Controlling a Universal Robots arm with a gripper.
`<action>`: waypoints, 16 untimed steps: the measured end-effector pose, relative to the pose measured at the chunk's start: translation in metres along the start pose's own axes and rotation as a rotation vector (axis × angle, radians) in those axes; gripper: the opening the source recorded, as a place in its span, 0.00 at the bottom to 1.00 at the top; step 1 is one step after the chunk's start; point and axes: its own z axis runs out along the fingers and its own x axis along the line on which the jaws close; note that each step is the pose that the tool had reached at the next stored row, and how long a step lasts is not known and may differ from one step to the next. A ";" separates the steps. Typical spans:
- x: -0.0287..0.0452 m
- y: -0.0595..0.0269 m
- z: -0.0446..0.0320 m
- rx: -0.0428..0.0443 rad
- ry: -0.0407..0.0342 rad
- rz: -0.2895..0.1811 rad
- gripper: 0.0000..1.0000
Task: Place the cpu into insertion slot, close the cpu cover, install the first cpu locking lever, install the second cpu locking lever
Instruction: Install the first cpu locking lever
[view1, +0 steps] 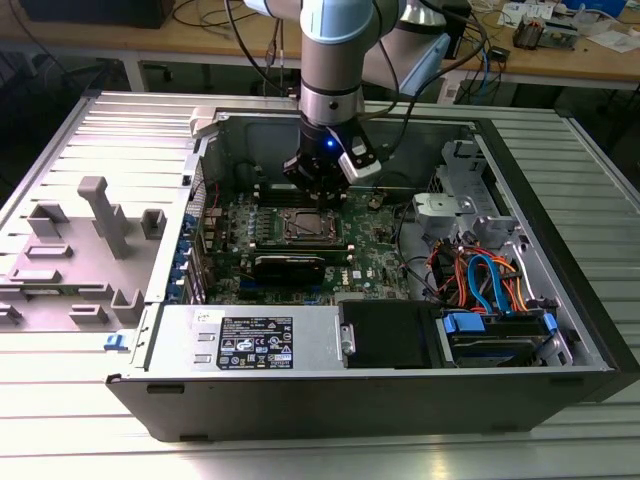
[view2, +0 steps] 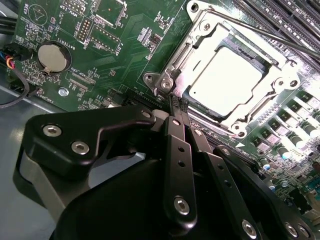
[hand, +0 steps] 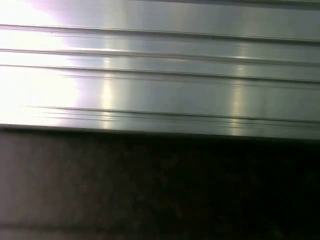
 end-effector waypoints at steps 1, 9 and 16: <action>0.0000 0.0000 0.0003 -0.0001 0.0008 0.000 0.11; -0.0001 0.0010 -0.0017 -0.0184 0.0036 0.000 0.11; -0.0002 0.0003 -0.0079 -0.0174 0.0041 0.000 0.11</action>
